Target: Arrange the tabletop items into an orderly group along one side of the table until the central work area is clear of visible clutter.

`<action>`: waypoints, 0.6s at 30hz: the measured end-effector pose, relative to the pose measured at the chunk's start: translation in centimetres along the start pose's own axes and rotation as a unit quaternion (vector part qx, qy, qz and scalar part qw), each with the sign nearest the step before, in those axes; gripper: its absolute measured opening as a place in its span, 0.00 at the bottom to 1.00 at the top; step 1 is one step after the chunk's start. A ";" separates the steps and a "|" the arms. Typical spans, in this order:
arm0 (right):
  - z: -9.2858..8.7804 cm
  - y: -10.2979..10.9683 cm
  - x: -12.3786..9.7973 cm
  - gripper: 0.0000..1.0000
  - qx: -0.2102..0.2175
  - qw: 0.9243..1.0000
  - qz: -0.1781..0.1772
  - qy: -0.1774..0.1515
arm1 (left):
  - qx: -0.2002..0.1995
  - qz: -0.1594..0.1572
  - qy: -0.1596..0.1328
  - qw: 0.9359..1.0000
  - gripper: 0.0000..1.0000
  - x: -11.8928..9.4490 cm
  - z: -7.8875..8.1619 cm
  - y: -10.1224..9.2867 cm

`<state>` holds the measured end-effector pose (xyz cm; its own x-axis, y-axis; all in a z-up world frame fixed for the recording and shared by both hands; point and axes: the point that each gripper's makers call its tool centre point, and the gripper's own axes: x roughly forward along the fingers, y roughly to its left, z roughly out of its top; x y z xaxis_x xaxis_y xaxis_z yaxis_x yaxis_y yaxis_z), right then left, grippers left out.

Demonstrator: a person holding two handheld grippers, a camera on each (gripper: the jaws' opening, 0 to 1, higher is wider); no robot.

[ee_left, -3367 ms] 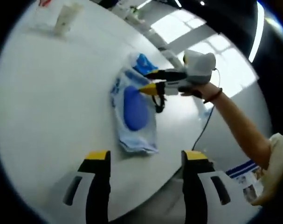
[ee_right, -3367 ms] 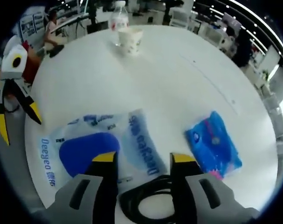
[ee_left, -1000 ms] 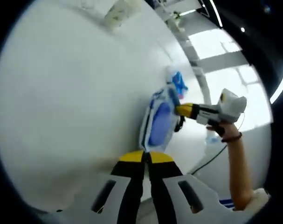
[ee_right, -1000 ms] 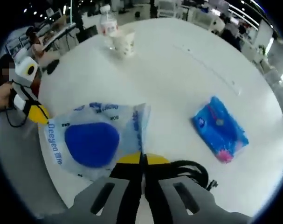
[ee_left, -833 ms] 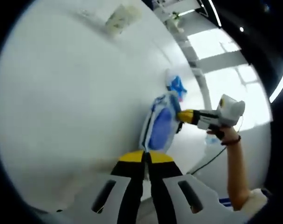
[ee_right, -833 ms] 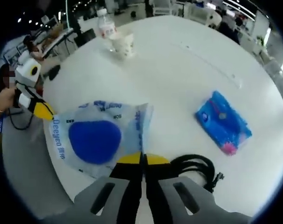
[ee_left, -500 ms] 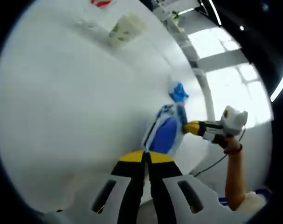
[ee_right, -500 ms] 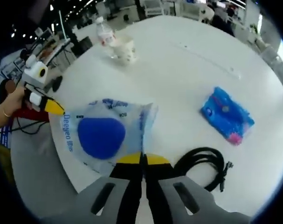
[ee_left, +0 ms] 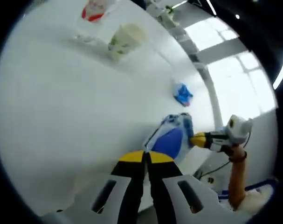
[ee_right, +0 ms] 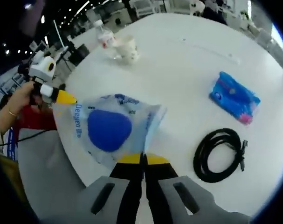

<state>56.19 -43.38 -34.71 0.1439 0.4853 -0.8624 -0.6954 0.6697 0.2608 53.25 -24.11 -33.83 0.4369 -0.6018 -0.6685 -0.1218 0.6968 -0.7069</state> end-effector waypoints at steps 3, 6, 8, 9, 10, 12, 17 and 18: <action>-0.6 0.5 0.2 0.01 0.028 1.000 0.006 -0.003 | -0.008 0.001 0.004 1.000 0.00 0.0 0.5 0.4; -1.2 1.1 0.4 0.01 0.038 0.999 0.012 -0.006 | -0.008 0.004 0.006 1.000 0.00 0.0 0.9 0.4; -1.4 1.4 0.6 0.01 0.044 0.999 0.018 -0.008 | 0.003 0.009 0.007 1.000 0.00 0.1 1.2 0.5; -1.5 1.6 0.6 0.01 0.047 0.999 0.018 -0.008 | 0.007 0.012 0.006 1.000 0.00 0.1 1.3 0.5; -1.6 1.7 0.8 0.01 0.048 0.999 0.019 -0.009 | 0.011 0.015 0.005 1.000 0.00 0.2 1.4 0.6; -1.8 1.9 1.0 0.01 0.050 0.999 0.018 -0.010 | 0.020 0.020 0.001 1.000 0.00 0.4 1.6 0.8; -2.4 2.3 1.8 0.01 0.057 0.998 0.014 -0.007 | 0.054 0.041 0.009 0.998 0.00 1.1 1.8 1.4; -2.5 2.3 1.9 0.01 0.058 0.998 0.013 -0.006 | 0.058 0.043 0.010 0.997 0.00 1.3 1.8 1.4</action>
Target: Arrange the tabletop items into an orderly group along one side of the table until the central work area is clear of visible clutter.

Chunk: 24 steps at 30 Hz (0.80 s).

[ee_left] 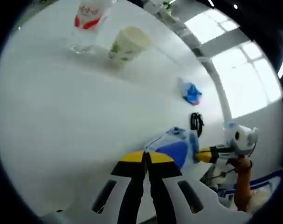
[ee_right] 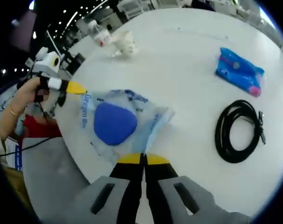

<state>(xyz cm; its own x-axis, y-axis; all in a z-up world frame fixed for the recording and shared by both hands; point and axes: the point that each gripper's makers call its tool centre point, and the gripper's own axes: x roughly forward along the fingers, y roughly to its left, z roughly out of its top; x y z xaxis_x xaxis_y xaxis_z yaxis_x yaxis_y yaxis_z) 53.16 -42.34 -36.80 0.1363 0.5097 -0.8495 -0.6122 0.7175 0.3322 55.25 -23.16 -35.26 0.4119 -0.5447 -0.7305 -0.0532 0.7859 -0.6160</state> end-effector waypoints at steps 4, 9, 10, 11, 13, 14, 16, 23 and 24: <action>-0.6 0.3 0.4 0.01 0.005 1.000 0.002 0.006 | 0.023 0.011 0.001 1.000 0.00 0.5 0.4 0.2; -1.1 0.1 0.9 0.02 -0.010 1.000 -0.007 0.010 | 0.063 0.027 -0.007 0.998 0.00 1.5 1.0 0.6; -1.1 0.0 1.0 0.02 -0.018 1.000 -0.010 0.010 | 0.079 0.022 -0.017 0.996 0.00 1.8 1.5 0.3; -1.1 0.0 1.1 0.02 -0.020 1.000 -0.011 0.009 | 0.103 0.015 -0.030 0.994 0.00 1.9 2.0 0.0; -1.2 -0.2 1.2 0.03 -0.030 0.999 -0.020 0.008 | 0.117 0.036 -0.029 0.992 0.00 2.0 1.9 0.4; -1.2 -0.2 1.3 0.03 -0.033 0.999 -0.021 0.007 | 0.118 0.035 -0.026 0.992 0.00 2.2 1.8 0.3; -1.3 -0.5 1.5 0.03 -0.040 0.999 -0.029 0.009 | 0.121 0.038 -0.030 0.992 0.00 2.4 1.9 0.4; -1.1 -0.8 1.8 0.04 -0.085 0.995 -0.055 0.007 | 0.138 0.057 -0.035 0.988 0.00 2.8 2.1 1.2; -1.1 -0.8 1.9 0.04 -0.094 0.994 -0.058 0.009 | 0.138 0.056 -0.038 0.988 0.00 2.9 2.1 1.3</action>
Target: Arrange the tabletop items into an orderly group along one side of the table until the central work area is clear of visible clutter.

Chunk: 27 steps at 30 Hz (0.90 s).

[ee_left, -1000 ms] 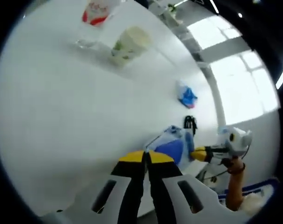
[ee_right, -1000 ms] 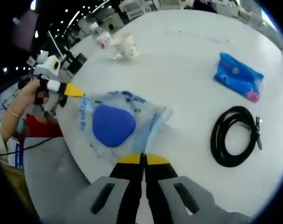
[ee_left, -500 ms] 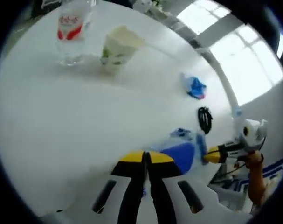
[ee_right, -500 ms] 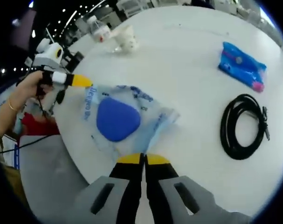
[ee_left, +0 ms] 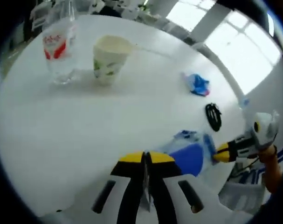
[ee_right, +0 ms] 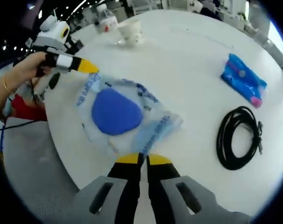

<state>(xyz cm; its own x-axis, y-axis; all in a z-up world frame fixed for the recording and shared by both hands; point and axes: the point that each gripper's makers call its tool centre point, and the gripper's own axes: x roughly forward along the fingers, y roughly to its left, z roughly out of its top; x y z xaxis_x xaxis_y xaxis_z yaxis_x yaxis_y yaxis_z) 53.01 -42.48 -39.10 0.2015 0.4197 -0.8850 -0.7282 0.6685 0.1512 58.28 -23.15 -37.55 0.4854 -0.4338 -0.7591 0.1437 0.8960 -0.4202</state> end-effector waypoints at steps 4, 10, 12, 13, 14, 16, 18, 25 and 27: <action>0.1 -0.1 0.1 0.06 -0.017 1.000 -0.018 0.001 | 0.020 0.012 -0.002 1.000 0.02 0.0 0.0 0.5; 0.8 -0.2 -0.3 0.22 0.008 1.000 -0.026 -0.009 | 0.038 0.008 -0.014 0.999 0.13 -0.8 0.5 -0.2; 1.1 -0.1 -0.4 0.29 0.014 0.999 -0.026 -0.014 | 0.031 0.000 -0.022 0.999 0.19 -1.4 0.8 -0.5; 1.4 -0.2 -0.6 0.33 0.014 0.999 -0.031 -0.021 | 0.032 0.001 -0.024 0.999 0.23 -1.7 0.8 -0.6; 1.5 -0.2 -0.7 0.37 0.014 0.999 -0.034 -0.025 | 0.037 0.001 -0.026 0.999 0.27 -1.9 0.8 -0.7; 2.0 -0.1 -1.1 0.44 0.018 0.999 -0.035 -0.037 | 0.049 -0.001 -0.027 0.998 0.32 -2.5 0.6 -0.9; 2.5 0.2 -1.3 0.53 0.034 0.998 -0.028 -0.050 | 0.055 -0.004 -0.030 0.998 0.41 -2.9 0.4 -1.0; 2.6 1.3 -2.1 0.68 0.050 0.997 -0.012 -0.063 | 0.110 -0.010 -0.028 0.993 0.65 -4.1 -1.2 -1.9; 2.6 1.6 -2.3 0.75 0.054 0.996 -0.013 -0.068 | 0.112 -0.012 -0.027 0.993 0.76 -4.5 -1.8 -2.2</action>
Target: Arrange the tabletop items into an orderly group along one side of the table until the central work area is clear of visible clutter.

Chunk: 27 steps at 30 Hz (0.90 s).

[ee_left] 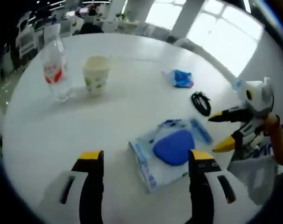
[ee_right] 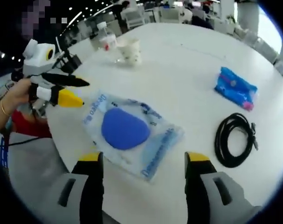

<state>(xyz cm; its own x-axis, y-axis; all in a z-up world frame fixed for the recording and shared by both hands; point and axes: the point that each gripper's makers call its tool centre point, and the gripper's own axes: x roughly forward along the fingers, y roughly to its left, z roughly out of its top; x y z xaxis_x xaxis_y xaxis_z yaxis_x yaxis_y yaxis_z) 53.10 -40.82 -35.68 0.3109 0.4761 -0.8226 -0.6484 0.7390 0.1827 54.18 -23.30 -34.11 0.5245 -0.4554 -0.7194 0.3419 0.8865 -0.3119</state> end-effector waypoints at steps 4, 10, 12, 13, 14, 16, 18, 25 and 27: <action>0.3 1.1 -0.6 0.77 0.012 0.999 0.028 -0.016 | 0.011 -0.011 -0.005 1.000 0.79 -0.9 -0.6 -0.6; 0.4 1.7 -1.1 0.84 0.021 0.999 0.037 -0.029 | 0.033 -0.011 -0.004 0.999 0.85 -1.6 -2.0 -1.7; -0.1 1.5 -1.0 0.88 0.010 0.999 0.023 -0.028 | 0.035 -0.019 -0.005 0.999 0.87 -1.5 -2.4 -2.2; -0.4 1.5 -0.8 0.90 0.008 0.999 0.020 -0.024 | 0.032 -0.022 -0.003 0.999 0.87 -1.5 -2.7 -2.4; -0.7 1.6 -0.7 0.93 0.008 1.000 0.019 -0.020 | 0.028 -0.025 -0.002 0.999 0.89 -1.5 -3.1 -2.6; -1.4 1.9 -0.6 0.96 0.009 1.000 0.022 -0.019 | 0.033 -0.027 0.000 0.999 0.90 -1.5 -3.7 -3.0; -1.8 2.4 -0.4 0.97 0.009 0.999 0.028 -0.021 | 0.039 -0.028 0.007 0.999 0.91 -1.6 -4.3 -3.2; -2.9 3.4 0.1 0.95 0.006 0.999 0.030 -0.021 | 0.038 -0.028 0.011 0.999 0.88 -1.7 -5.3 -3.5; -3.0 3.3 0.2 0.93 0.001 0.999 0.023 -0.023 | 0.025 -0.019 0.001 1.000 0.82 -1.6 -5.3 -3.0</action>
<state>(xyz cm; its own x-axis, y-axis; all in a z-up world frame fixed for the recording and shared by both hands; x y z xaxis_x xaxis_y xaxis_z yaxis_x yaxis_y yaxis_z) 48.95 -39.67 -36.87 0.3128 0.5303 -0.7880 -0.6612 0.7172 0.2201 48.14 -24.80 -35.33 0.5090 -0.4879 -0.7092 0.3992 0.8637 -0.3076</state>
